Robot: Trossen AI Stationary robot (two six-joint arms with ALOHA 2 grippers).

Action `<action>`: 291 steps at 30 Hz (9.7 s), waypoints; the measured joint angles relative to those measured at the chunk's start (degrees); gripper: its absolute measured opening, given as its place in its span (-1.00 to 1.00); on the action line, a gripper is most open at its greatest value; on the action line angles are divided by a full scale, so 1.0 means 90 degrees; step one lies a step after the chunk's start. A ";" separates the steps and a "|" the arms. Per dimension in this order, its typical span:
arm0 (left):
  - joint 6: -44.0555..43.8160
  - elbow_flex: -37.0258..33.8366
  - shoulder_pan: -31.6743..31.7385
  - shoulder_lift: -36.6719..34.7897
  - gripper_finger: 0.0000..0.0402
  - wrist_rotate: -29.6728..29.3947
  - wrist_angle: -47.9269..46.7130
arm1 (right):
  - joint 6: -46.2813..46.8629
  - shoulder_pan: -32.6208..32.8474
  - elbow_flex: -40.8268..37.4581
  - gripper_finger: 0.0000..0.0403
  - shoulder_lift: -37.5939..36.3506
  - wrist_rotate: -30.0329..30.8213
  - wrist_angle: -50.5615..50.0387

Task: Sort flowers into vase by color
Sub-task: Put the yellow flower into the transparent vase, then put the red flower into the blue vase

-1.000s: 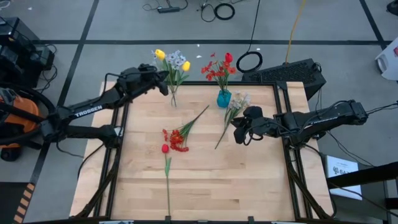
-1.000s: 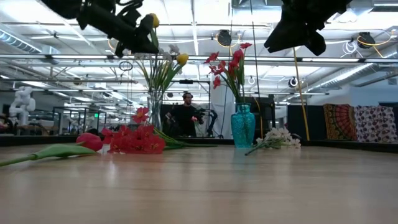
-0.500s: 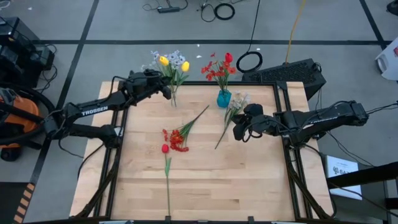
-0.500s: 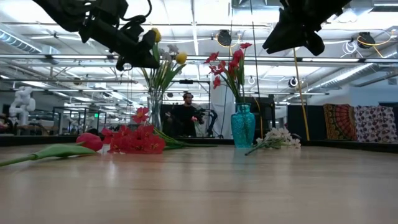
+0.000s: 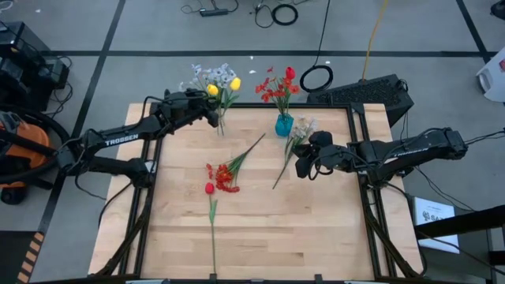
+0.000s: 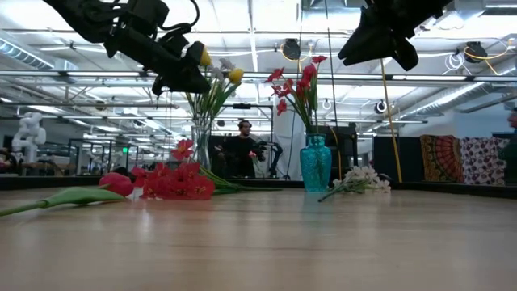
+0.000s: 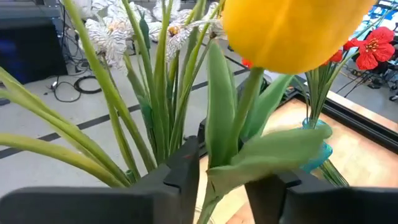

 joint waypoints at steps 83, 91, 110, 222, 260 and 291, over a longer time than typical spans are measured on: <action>-0.8833 0.1535 -0.7073 0.2294 -0.35 -0.0457 -0.6054 | 0.4735 0.1719 0.0010 -1.00 0.1835 -0.1100 -0.0344; -0.8834 0.1532 -0.7072 0.3089 -0.34 0.0014 -0.5566 | 0.4851 0.1896 0.0010 -1.00 0.1869 -0.1024 -0.0174; -0.8590 0.1527 -0.7070 0.3335 -0.95 -0.0031 -0.5164 | 0.3681 0.1895 0.0002 -1.00 0.1861 -0.1277 -0.0131; -0.0620 -0.0733 -0.5101 -0.1024 -0.57 -0.2172 0.0453 | -0.2198 -0.0274 -0.0646 -1.00 -0.0136 -0.0371 0.3898; -0.0165 -0.1705 -0.4469 -0.4835 -0.57 -0.2174 -0.1969 | -0.4223 -0.3597 -0.0644 -1.00 0.0717 -0.0860 0.5529; -0.0299 -0.1702 -0.4471 -0.4814 -0.57 -0.2198 -0.1959 | -0.3291 -0.3482 -0.0644 -0.43 0.0775 -0.0890 0.4434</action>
